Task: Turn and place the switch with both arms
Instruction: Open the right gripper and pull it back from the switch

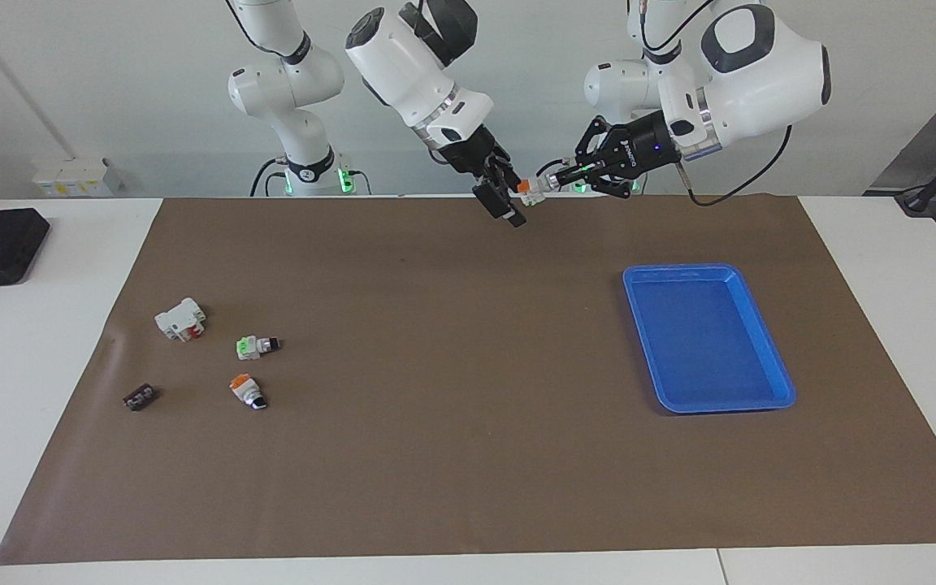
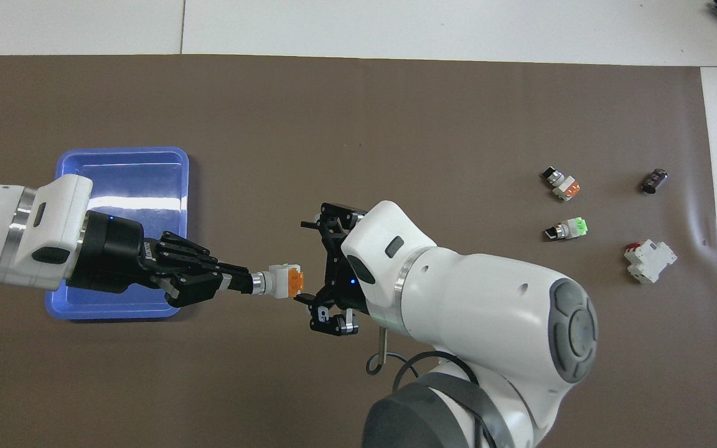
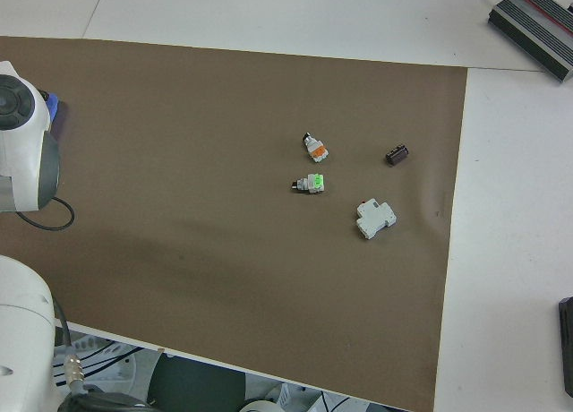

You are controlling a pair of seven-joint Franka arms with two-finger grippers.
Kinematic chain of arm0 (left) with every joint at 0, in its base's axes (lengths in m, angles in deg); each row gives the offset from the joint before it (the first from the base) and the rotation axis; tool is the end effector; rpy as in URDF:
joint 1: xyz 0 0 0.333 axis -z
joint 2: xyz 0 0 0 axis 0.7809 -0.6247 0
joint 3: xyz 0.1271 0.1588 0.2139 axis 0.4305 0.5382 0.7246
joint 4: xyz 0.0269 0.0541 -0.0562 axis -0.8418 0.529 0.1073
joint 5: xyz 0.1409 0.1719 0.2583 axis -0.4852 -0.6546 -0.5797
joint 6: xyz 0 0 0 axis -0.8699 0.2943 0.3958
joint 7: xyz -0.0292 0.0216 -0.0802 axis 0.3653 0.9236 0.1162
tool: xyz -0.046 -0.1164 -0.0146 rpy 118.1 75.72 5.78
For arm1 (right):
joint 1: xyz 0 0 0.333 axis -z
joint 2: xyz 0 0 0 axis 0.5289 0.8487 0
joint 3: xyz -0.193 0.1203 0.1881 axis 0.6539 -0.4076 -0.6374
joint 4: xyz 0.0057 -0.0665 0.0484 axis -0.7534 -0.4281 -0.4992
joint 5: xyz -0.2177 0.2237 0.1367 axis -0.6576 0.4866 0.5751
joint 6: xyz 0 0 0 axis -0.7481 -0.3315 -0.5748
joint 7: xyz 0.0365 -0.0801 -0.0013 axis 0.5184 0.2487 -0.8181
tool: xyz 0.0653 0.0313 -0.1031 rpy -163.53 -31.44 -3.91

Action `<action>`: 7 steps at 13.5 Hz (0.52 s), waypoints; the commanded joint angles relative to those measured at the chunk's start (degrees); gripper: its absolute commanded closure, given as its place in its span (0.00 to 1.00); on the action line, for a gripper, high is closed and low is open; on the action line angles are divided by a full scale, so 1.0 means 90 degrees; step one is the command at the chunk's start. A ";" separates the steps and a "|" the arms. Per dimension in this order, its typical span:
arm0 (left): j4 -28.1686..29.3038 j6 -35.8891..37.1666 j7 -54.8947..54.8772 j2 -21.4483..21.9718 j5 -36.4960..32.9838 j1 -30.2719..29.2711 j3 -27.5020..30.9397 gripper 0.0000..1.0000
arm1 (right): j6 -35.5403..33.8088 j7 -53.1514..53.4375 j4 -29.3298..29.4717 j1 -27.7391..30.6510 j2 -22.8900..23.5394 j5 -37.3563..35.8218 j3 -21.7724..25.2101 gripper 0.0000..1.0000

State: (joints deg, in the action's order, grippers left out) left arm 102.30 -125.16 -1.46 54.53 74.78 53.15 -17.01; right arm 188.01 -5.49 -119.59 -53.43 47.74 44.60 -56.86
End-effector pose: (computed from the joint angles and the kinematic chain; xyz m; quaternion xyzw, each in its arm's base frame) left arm 0.4194 -0.1761 0.5532 0.8466 -0.3023 0.0348 0.4367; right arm 0.4268 0.3432 0.5260 -0.6804 -0.6409 -0.3127 0.1687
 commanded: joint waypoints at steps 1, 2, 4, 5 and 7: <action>0.0074 0.0131 0.0027 0.0149 -0.0490 -0.0093 0.0025 1.00 | -0.0262 0.0093 -0.0020 0.0619 -0.0114 0.0035 0.0005 0.00; 0.0074 0.0141 0.0075 0.0140 -0.0520 -0.0239 0.0025 1.00 | -0.0263 0.0093 -0.0020 0.0853 -0.0105 0.0035 0.0014 0.00; 0.0074 0.0131 0.0163 0.0140 -0.0646 -0.0377 0.0025 1.00 | -0.0340 0.0083 -0.0020 0.1322 -0.0163 0.0035 0.0005 0.00; 0.0064 0.0121 0.0212 0.0130 -0.0782 -0.0445 0.0025 1.00 | -0.0408 0.0131 -0.0020 0.1508 -0.0250 0.0035 0.0014 0.00; 0.0074 -0.0005 0.0271 0.0130 -0.1289 -0.0523 0.0025 1.00 | -0.0409 0.0190 0.0039 0.1869 -0.0232 0.0045 0.0014 0.00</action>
State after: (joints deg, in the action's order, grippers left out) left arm 102.41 -124.93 -0.31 54.58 66.86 49.26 -16.67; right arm 185.58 -5.31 -119.23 -39.41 46.90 44.60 -56.14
